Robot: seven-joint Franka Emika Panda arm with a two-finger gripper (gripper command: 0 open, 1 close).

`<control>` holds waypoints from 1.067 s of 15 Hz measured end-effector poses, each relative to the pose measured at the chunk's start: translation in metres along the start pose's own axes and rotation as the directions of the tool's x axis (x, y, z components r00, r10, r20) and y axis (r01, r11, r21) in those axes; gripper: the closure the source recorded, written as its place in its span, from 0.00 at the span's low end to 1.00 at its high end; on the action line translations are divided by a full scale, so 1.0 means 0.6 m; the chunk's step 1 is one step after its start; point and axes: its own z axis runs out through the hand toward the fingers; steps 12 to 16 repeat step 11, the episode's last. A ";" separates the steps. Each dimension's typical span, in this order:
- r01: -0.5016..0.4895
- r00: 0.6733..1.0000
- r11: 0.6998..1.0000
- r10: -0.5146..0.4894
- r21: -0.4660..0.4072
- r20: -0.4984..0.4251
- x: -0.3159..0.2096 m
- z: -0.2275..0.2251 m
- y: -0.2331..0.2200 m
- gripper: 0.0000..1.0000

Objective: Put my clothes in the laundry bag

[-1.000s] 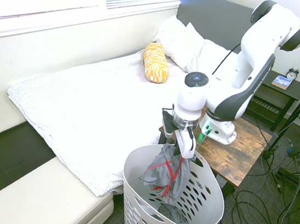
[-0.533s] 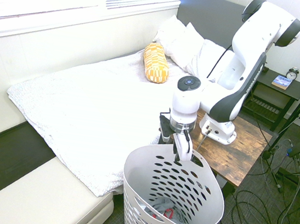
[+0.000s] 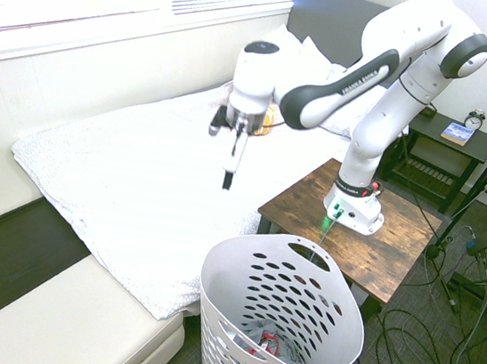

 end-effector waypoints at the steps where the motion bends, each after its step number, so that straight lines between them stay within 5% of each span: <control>1: -0.068 0.997 0.998 0.067 -0.011 -0.036 0.080 -0.002 0.019 0.00; 5: -0.329 0.942 0.940 0.320 -0.093 -0.105 0.374 0.077 0.146 0.00; 9: -0.505 0.863 0.856 0.505 -0.110 -0.030 0.568 0.127 0.335 0.00; 11: -0.486 0.871 0.870 0.490 -0.089 0.034 0.600 0.125 0.392 0.00; 16: -0.486 0.871 0.870 0.490 -0.089 0.034 0.600 0.125 0.392 0.00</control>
